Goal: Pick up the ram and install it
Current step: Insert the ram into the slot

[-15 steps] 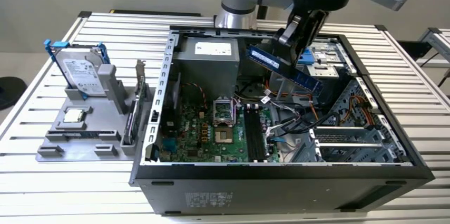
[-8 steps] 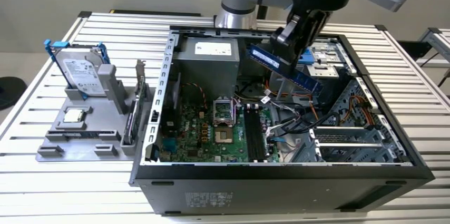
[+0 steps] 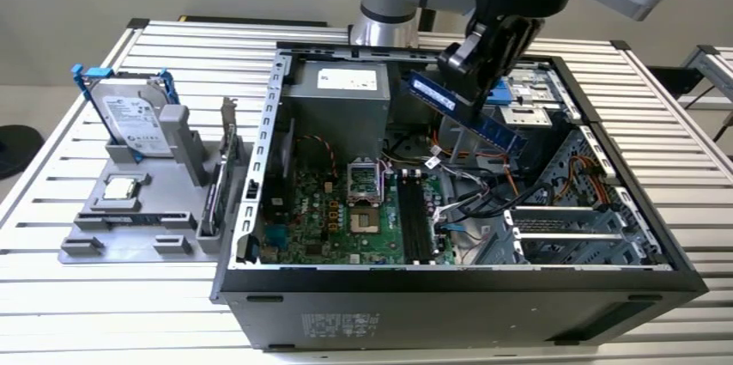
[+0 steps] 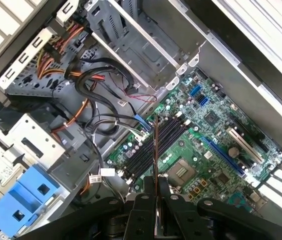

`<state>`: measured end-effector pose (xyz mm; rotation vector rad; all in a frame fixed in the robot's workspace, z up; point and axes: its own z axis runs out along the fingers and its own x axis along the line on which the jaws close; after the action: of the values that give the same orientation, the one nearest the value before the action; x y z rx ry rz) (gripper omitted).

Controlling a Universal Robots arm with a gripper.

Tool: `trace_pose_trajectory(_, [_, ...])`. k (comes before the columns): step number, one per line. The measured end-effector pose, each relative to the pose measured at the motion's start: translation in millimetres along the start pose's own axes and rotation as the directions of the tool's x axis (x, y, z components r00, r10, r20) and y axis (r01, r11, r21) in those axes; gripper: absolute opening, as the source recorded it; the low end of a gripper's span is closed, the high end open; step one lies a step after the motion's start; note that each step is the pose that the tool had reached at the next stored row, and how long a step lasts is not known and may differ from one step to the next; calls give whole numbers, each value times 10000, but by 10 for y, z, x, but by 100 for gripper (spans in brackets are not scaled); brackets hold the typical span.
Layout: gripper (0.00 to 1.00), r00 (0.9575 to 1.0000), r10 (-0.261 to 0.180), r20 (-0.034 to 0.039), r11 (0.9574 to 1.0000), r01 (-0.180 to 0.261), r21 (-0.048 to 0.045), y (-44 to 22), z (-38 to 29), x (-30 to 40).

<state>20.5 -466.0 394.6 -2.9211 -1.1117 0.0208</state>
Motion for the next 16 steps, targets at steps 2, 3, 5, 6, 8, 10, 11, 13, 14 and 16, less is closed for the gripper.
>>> trace_pose_trajectory(2, [0, 9999, 119, -2, 9999, -119, 0, 0, 0, 0])
trace_pose_trajectory(3, [0, 9998, 177, -3, 9998, -177, 1, 0, 0, 0])
trace_pose_trajectory(5, [0, 9996, 295, -5, 9996, -295, 1, 0, 0, 0])
trace_pose_trajectory(6, [0, 9994, 355, -6, 9994, -355, 2, 0, 0, 0])
trace_pose_trajectory(8, [0, 9989, 474, -10, 9989, -474, 4, 0, 0, 0])
trace_pose_trajectory(10, [0, 9983, 591, -12, 9983, -591, 4, 0, 0, 0])
trace_pose_trajectory(11, [0, 9979, 650, -13, 9979, -650, 5, 0, 0, 0])
trace_pose_trajectory(13, [0, 9970, 772, -15, 9970, -772, 6, 0, 0, 0])
trace_pose_trajectory(14, [0, 9965, 830, -16, 9965, -830, 6, 0, 0, 0])
trace_pose_trajectory(16, [0, 9954, 956, -18, 9954, -956, 7, 0, 0, 0])
